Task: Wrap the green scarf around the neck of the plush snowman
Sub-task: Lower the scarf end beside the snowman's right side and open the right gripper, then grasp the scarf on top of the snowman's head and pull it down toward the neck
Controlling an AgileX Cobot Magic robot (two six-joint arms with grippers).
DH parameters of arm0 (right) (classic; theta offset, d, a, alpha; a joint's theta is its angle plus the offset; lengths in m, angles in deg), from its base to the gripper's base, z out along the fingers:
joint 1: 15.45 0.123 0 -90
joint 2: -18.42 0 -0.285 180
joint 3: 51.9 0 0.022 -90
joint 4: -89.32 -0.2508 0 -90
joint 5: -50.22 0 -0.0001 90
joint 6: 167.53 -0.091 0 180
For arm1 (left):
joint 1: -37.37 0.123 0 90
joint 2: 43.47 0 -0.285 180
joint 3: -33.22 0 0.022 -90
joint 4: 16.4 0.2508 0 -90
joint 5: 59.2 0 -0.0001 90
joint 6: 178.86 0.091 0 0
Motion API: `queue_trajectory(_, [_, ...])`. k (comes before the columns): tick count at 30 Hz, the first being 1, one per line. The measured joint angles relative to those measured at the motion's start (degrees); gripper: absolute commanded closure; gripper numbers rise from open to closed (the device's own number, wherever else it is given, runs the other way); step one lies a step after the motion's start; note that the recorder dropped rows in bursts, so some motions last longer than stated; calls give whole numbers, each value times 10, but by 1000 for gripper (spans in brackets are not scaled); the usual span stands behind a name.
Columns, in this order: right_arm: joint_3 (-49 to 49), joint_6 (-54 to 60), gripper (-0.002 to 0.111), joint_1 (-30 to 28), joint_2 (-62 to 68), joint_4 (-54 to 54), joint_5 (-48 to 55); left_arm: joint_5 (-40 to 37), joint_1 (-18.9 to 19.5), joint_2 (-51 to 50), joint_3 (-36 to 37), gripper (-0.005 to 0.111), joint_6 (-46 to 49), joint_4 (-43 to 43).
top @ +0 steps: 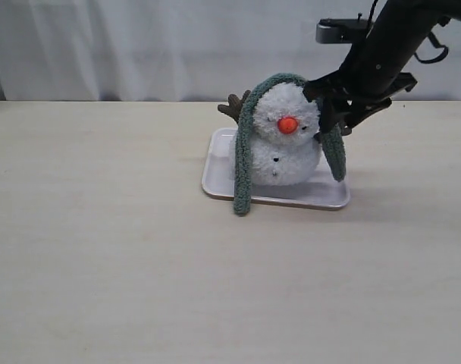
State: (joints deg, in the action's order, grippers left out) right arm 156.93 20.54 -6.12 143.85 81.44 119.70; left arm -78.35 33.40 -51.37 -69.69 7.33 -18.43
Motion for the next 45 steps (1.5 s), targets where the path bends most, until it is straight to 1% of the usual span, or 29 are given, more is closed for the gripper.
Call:
queue_trajectory(4, [-1,13,62,0,-41,0,1,0,0,0,0,107,0,0])
queue_trajectory(7, [-20,25,62,0,-78,0,-2,0,0,0,0,107,0,0])
queue_trajectory(9, [-61,39,62,0,-117,0,-61,0,0,0,0,107,0,0])
queue_trajectory(10, [-95,49,62,0,-141,-3,-123,0,0,0,0,107,0,0])
queue_trajectory(11, [-115,56,65,0,-154,-8,-161,0,0,0,0,107,0,0])
queue_trajectory(12, [-155,69,67,0,-175,-22,-239,0,0,0,0,107,0,0])
queue_trajectory(13, [-169,76,74,0,-181,-30,-268,0,0,0,0,107,0,0])
queue_trajectory(14, [-199,100,80,0,-186,-58,-331,0,0,0,0,107,0,0])
queue_trajectory(15, [-211,127,84,0,-185,-87,-357,0,0,0,0,107,0,0])
queue_trajectory(16, [-212,146,85,0,-175,-103,-364,0,0,0,0,107,0,0])
queue_trajectory(18, [-179,167,85,0,-138,-118,-347,0,0,0,0,107,0,0])
queue_trajectory(22, [-28,175,85,-2,-55,-121,-248,-1,0,0,0,107,0,0])
queue_trajectory(23, [8,184,84,-3,-38,-124,-218,-1,0,0,0,107,0,0])
queue_trajectory(25, [41,191,78,-3,-21,-124,-172,-1,0,0,0,107,0,0])
queue_trajectory(27, [54,197,70,-3,-10,-124,-137,-1,0,0,0,107,0,0])
queue_trajectory(29, [56,207,70,-3,-3,-124,-116,-1,0,0,0,107,0,0])
queue_trajectory(33, [58,219,70,2,-2,-124,-114,-1,0,0,0,107,0,0])
queue_trajectory(35, [58,227,70,18,-2,-106,-127,-1,0,0,0,107,0,0])
queue_trajectory(38, [59,227,70,46,-2,-32,-164,-1,0,0,0,107,0,0])
queue_trajectory(41, [59,227,70,47,0,-9,-170,-1,0,0,0,107,0,0])
queue_trajectory(45, [59,227,70,47,21,-4,-172,-1,0,0,0,107,0,0])
